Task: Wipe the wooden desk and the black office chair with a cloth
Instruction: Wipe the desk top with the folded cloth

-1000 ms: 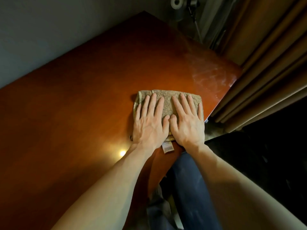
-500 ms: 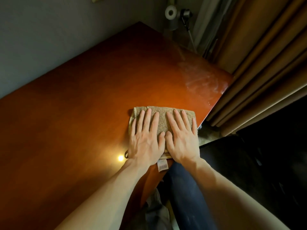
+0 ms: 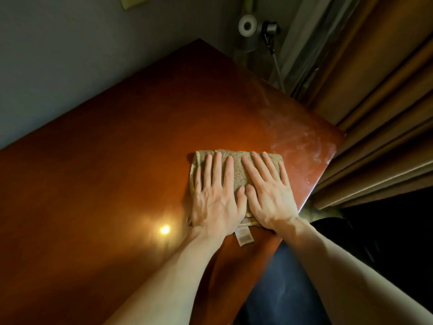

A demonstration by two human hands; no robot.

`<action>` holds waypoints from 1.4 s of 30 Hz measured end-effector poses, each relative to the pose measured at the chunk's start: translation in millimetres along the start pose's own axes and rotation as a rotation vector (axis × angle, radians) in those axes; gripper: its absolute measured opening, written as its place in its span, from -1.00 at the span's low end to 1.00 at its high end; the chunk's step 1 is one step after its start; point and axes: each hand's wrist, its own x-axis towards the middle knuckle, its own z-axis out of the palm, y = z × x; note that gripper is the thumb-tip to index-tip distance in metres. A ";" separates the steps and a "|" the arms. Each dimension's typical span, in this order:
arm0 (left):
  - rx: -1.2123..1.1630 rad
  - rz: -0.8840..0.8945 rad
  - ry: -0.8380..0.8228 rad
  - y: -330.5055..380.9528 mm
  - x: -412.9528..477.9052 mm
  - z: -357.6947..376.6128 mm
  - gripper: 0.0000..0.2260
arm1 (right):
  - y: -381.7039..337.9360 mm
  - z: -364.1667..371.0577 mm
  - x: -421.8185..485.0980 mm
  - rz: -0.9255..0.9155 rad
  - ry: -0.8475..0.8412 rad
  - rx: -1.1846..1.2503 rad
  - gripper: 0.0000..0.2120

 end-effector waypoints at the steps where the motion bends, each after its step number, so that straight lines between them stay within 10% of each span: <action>1: 0.003 0.010 -0.002 -0.5 11.0 0.8 -0.34 | 3.0 -0.4 9.3 0.008 0.001 -0.005 -0.40; 42: 0.015 -0.041 0.116 -20.5 353.6 21.2 -0.35 | 102.4 -11.2 338.6 -0.012 0.088 -0.052 -0.46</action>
